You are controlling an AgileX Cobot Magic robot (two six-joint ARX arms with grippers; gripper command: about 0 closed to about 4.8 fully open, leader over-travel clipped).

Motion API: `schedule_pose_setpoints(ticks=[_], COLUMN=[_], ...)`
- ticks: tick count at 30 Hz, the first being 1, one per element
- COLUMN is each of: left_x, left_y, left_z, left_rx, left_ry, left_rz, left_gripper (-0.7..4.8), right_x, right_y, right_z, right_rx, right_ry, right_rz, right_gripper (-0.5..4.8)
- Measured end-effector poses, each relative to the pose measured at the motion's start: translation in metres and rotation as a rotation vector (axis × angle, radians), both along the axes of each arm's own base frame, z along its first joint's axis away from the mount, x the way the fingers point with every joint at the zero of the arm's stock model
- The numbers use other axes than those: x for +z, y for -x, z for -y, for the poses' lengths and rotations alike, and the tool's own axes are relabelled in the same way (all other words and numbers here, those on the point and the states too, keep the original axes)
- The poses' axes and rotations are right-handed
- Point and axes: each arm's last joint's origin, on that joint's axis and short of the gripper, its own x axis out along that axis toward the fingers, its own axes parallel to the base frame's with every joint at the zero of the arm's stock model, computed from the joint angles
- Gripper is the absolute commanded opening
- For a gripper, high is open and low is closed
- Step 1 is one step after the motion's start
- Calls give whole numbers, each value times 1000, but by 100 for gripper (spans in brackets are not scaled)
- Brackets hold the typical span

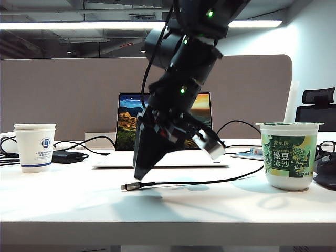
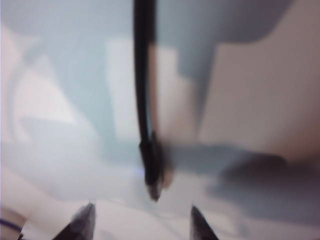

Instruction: Pick up the black phone, pick up the charger plug, insert the charger plug into the phone's charging port, and finally place the connected phone back on the desk.

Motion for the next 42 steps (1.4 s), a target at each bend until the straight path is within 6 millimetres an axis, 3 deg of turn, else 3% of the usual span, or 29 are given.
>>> schedule_pose_setpoints(ticks=[18,20,23,24,34,42], left_x=[0,0,0,0,0,0], left_y=[0,0,0,0,0,0], left_z=[0,0,0,0,0,0], left_rx=[0,0,0,0,0,0], left_ry=[0,0,0,0,0,0], left_rz=[0,0,0,0,0,0], left_gripper=[-6,-6,-6,-6,-6,-6], right_x=[-17,-18,-19,-19,-18,-12], right_y=[-2,-2,-2,-2,-2,0], right_z=[-2,-2,-3,-3,-2,2], right_rx=[7,9,9,9,7,150], right_ry=[18,16,17,19,37,111], right_rz=[-46,-53,-53,-53,-47,71], right_gripper=[206,164,8,-4,-6,-6])
